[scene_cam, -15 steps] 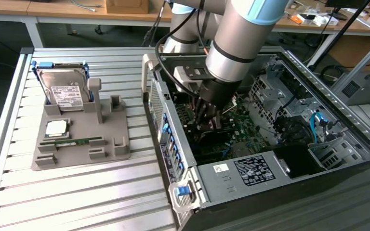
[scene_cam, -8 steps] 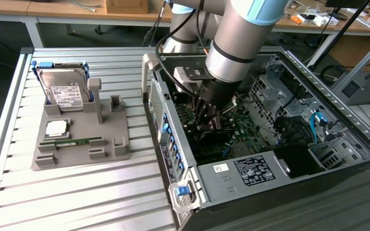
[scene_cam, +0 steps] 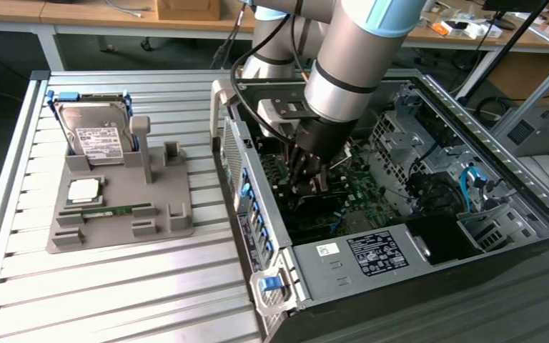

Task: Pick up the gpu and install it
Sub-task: 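Press down on the gpu until it lock into place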

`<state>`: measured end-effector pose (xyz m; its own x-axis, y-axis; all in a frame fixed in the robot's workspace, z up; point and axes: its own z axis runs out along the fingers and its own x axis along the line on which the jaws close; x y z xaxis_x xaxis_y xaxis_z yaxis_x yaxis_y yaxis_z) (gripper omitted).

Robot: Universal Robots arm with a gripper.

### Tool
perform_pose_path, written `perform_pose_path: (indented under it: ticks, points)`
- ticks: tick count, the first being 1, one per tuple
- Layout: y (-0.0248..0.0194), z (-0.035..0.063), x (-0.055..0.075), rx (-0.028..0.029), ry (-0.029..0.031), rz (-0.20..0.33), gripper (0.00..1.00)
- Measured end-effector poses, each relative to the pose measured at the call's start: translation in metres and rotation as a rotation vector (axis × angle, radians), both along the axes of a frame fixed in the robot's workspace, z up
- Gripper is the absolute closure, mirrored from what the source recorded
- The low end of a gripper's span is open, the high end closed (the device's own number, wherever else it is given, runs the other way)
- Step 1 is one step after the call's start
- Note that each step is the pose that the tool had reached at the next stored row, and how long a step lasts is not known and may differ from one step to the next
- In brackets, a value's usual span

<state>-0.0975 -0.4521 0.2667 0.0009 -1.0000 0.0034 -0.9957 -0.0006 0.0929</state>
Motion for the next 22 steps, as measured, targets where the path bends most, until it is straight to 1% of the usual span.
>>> perform_pose_path:
  ticks: [1, 3, 4, 5, 8, 10, 13, 17, 20, 22]
  points:
    - [0.0003, 0.0004, 0.0, -0.0014, -0.0002, 0.0, 0.9]
    - [0.0006, 0.005, 0.0, 0.0013, -0.0025, 0.0, 0.9]
    - [0.0006, 0.0068, 0.0, 0.0011, -0.0026, 0.0, 0.9]
    - [0.0005, 0.0099, 0.0, -0.0009, -0.0018, 0.0, 0.9]
    - [0.0007, 0.0175, 0.0, -0.0008, -0.0038, 0.0, 0.9]
    - [0.0006, 0.0204, -0.002, -0.0009, -0.006, 0.0, 0.9]
    - [0.0006, 0.0222, -0.006, -0.0008, -0.0107, 0.0, 0.9]
    - [0.0006, 0.0231, -0.015, -0.0009, -0.0191, 0.0, 0.9]
    - [0.0007, 0.0232, -0.019, -0.0009, -0.022, 0.0, 0.9]
    - [0.0007, 0.0232, -0.03, -0.0009, -0.0262, 0.0, 0.9]
